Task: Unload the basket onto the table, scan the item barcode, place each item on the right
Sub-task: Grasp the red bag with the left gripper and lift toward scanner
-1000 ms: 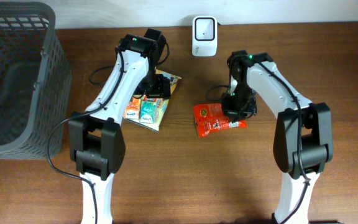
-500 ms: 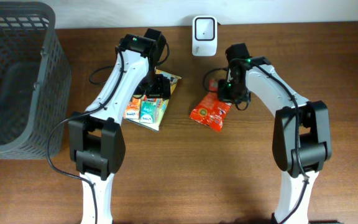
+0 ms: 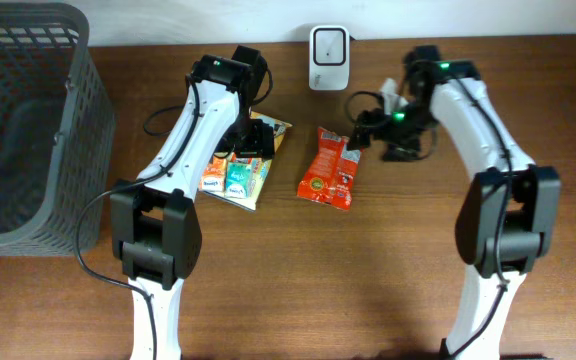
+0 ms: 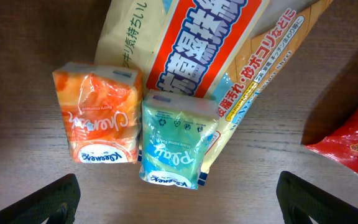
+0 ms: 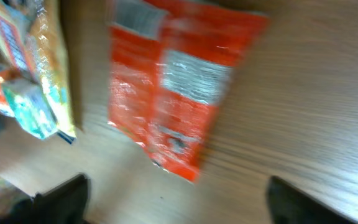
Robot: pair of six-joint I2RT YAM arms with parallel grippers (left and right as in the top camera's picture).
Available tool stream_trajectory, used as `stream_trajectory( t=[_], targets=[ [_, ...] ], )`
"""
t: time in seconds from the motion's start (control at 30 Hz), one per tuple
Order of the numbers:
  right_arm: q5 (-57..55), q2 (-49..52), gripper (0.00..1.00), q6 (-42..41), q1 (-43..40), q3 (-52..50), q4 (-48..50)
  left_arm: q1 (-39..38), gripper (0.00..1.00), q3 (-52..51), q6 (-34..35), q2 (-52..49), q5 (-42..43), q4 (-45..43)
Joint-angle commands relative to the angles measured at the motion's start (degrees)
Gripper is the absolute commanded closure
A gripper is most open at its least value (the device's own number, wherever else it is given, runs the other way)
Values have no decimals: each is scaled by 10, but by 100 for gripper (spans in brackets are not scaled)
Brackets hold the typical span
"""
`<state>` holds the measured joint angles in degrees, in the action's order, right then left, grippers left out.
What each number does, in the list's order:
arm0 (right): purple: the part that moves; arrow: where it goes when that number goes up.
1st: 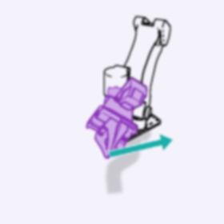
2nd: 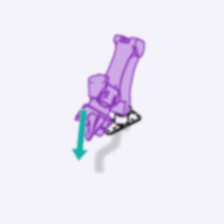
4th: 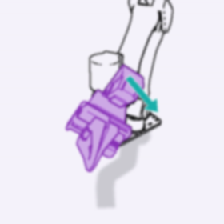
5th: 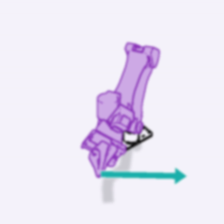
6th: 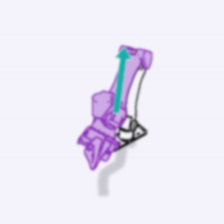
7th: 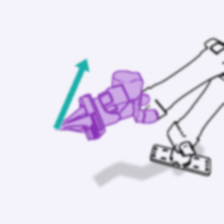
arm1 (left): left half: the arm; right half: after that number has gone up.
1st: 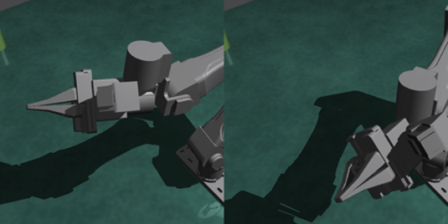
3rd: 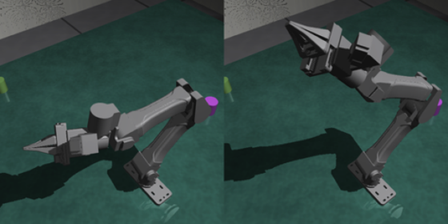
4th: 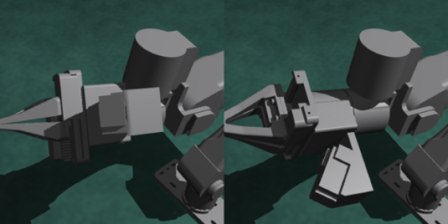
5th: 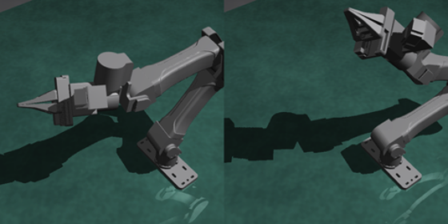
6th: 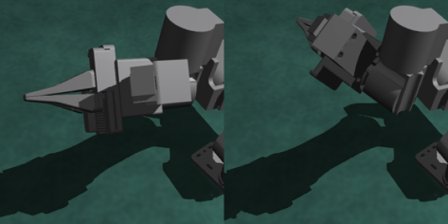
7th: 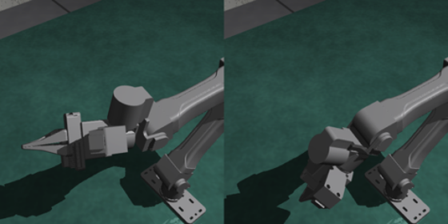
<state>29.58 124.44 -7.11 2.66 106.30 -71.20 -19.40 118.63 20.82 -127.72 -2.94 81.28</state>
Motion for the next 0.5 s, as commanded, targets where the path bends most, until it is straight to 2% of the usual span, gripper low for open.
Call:
stream_trajectory(
  t=[0.0, 0.13, 0.47],
  targets=[
    [-37, -4, 2, 43, -31, -6, -13, -1, 1, -5, -10, 2, 22, -13],
    [-58, -3, 2, 43, -48, -17, -6, -9, 1, -5, -97, 1, 166, -67],
    [-93, -3, 2, 43, -49, -17, -6, -77, 1, -5, -101, -71, 183, -132]
  ],
)
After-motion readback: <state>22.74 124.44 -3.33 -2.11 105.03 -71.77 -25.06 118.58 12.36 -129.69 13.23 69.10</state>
